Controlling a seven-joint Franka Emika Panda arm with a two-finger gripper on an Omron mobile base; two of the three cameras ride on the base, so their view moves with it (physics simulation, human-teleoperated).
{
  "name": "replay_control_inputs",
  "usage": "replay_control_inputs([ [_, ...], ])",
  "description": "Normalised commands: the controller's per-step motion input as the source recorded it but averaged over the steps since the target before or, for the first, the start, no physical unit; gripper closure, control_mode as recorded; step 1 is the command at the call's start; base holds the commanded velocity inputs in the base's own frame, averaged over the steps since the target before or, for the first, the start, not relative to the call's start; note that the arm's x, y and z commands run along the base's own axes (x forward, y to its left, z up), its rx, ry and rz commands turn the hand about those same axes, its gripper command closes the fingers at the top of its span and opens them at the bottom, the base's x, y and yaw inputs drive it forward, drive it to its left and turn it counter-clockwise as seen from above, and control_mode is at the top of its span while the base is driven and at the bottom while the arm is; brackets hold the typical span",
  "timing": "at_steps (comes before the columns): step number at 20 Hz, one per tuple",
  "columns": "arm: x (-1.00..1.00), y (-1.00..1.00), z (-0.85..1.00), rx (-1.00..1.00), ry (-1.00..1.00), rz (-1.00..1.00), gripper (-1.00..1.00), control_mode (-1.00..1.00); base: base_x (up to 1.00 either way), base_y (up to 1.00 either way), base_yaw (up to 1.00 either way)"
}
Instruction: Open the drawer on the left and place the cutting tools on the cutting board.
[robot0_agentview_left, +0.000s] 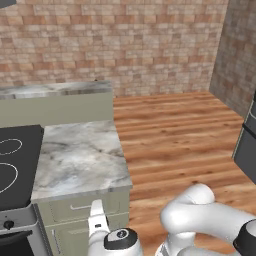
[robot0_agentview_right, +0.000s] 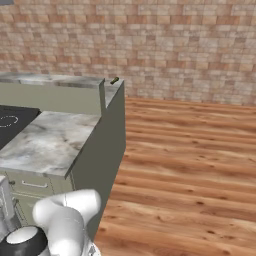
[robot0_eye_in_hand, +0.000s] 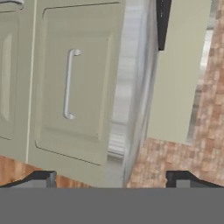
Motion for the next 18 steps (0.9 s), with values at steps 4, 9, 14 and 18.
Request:
replay_control_inputs([
  [4, 0.21, 0.14, -0.29, 0.0, -0.09, 0.0, -1.0, -1.0, 0.0, 0.0, 0.0],
  [9, 0.27, 0.19, -0.25, 0.0, -0.04, 0.0, -1.0, -1.0, 0.0, 0.0, 0.0],
  [14, 0.31, 0.24, -0.28, 0.0, 0.0, 0.0, -1.0, -1.0, 0.0, 0.0, 0.0],
  [18, 0.26, 0.23, -0.3, 0.0, 0.0, 0.0, -1.0, -1.0, 0.0, 0.0, 0.0],
])
